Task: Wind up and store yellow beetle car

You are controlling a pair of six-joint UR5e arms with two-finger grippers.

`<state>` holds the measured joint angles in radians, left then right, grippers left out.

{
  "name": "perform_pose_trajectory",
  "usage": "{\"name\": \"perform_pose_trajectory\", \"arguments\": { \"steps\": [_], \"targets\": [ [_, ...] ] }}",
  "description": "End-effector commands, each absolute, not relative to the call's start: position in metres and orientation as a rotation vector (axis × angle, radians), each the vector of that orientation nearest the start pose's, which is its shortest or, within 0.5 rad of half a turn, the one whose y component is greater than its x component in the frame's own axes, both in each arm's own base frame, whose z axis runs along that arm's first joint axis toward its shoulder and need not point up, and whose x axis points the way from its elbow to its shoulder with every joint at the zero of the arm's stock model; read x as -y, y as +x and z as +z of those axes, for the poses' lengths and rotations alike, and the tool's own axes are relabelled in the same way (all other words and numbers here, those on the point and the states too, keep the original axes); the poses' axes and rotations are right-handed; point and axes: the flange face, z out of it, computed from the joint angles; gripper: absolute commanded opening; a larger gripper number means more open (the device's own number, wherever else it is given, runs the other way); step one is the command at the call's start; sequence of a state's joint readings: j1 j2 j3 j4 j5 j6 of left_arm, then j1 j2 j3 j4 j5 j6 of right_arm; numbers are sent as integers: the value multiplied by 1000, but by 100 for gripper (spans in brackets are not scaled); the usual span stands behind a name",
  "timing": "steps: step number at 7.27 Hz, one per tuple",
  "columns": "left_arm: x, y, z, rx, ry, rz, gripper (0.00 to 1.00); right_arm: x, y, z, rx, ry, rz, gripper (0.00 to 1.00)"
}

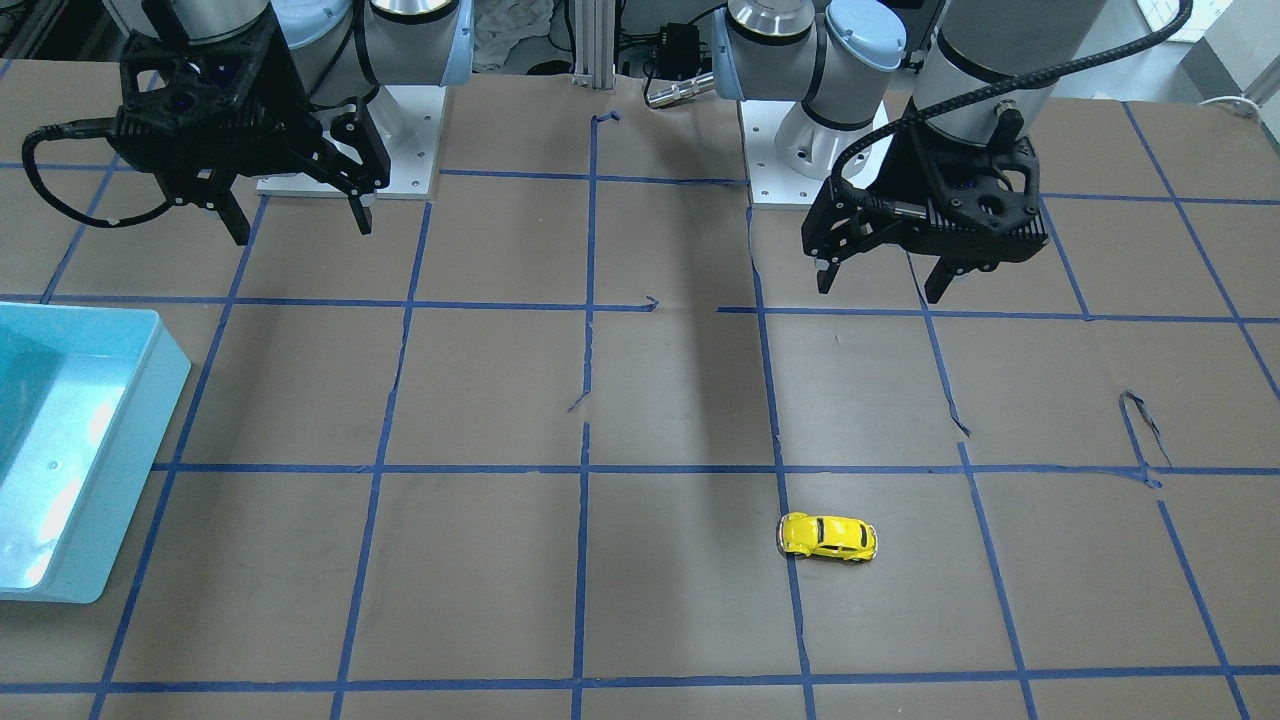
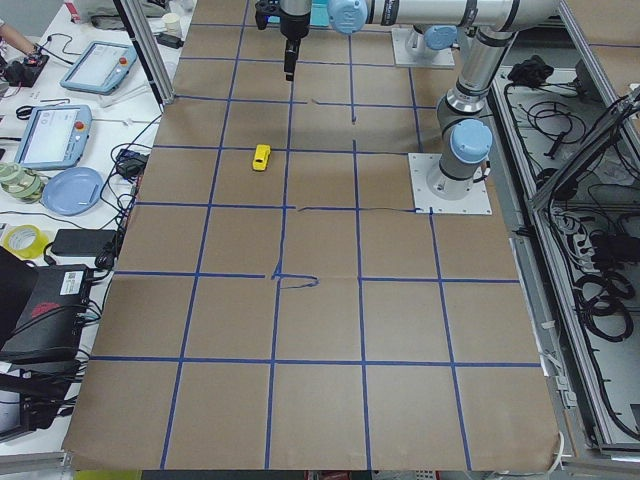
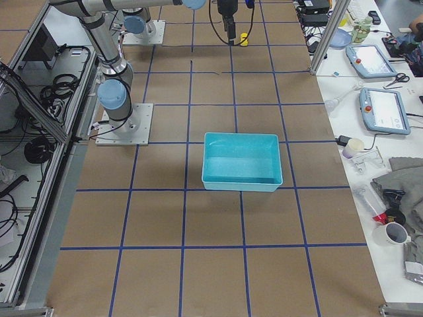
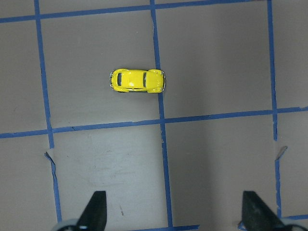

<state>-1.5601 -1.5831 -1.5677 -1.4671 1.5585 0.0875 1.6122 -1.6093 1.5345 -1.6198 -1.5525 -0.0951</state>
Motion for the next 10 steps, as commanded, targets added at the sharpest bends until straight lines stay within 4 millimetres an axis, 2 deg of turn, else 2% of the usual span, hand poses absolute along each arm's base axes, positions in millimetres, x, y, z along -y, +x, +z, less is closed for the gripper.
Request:
{"name": "perform_pose_trajectory", "arguments": {
  "steps": [1,10],
  "targets": [
    [508,-129,494,-3143,122,-150,100,480,155,530,-3113,-215,-195,100],
    [506,-128,496,-3140,138,-160,100,480,154,529,-3115,-212,-188,100]
  ]
}}
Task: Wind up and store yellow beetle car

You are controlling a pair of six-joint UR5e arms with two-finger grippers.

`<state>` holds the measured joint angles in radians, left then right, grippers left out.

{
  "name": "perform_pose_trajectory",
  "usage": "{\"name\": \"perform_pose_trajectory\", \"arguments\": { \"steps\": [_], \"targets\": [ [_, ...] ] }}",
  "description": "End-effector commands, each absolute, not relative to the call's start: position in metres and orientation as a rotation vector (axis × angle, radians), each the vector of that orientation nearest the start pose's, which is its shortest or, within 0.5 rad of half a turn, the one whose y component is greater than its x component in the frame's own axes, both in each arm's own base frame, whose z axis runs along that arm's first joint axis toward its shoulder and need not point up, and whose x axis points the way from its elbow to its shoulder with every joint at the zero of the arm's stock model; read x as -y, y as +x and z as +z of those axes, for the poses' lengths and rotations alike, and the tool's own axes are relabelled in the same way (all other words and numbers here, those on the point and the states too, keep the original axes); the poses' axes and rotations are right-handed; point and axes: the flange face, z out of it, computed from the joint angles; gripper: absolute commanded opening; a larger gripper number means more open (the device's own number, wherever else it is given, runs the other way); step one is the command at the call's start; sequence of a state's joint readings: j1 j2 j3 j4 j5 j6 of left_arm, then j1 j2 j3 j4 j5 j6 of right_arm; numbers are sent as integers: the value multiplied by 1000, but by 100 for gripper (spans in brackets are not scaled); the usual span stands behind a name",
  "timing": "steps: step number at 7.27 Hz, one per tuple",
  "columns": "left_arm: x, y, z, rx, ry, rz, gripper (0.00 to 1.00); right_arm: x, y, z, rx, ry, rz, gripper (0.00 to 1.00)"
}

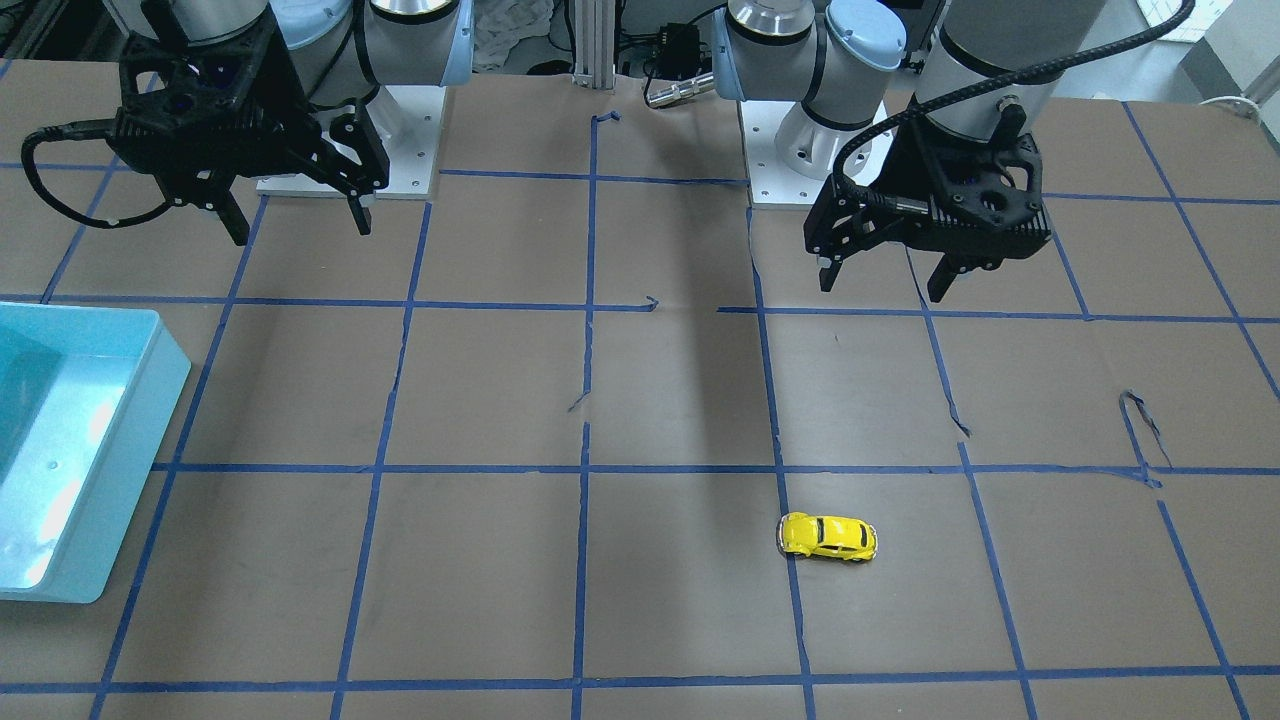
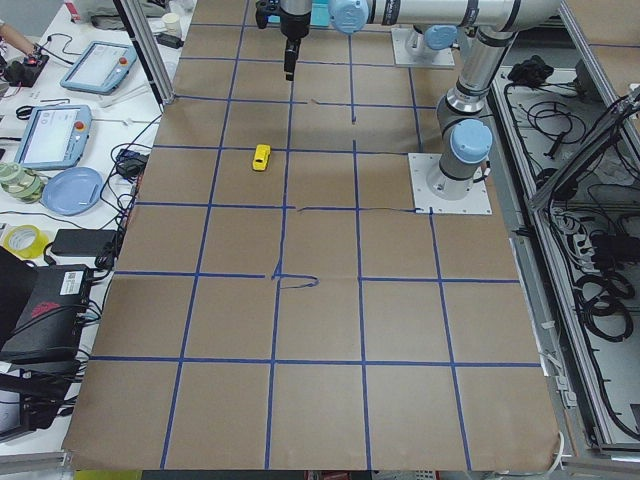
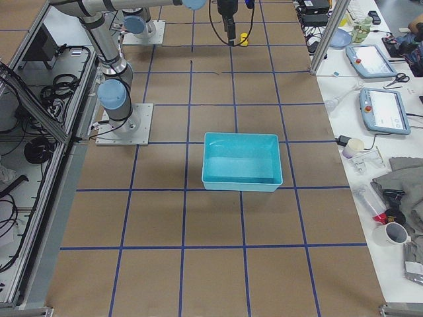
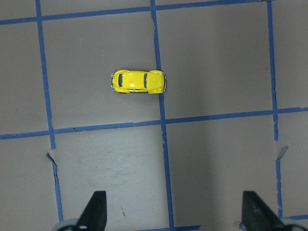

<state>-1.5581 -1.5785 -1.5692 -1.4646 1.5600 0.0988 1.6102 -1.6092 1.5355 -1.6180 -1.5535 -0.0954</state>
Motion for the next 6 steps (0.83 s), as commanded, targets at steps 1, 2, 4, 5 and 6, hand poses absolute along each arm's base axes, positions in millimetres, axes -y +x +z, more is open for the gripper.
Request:
{"name": "perform_pose_trajectory", "arguments": {
  "steps": [1,2,4,5,6],
  "targets": [
    [506,-128,497,-3138,138,-160,100,480,154,529,-3113,-219,-192,100],
    [507,-127,496,-3144,136,-158,100,481,154,530,-3113,-227,-195,100],
    [506,-128,497,-3142,141,-163,100,480,154,529,-3115,-217,-193,100],
    [506,-128,497,-3137,143,-164,100,480,154,529,-3114,-212,-190,100],
    [506,-128,496,-3139,143,-162,100,480,155,530,-3112,-189,-197,100]
  ]
}}
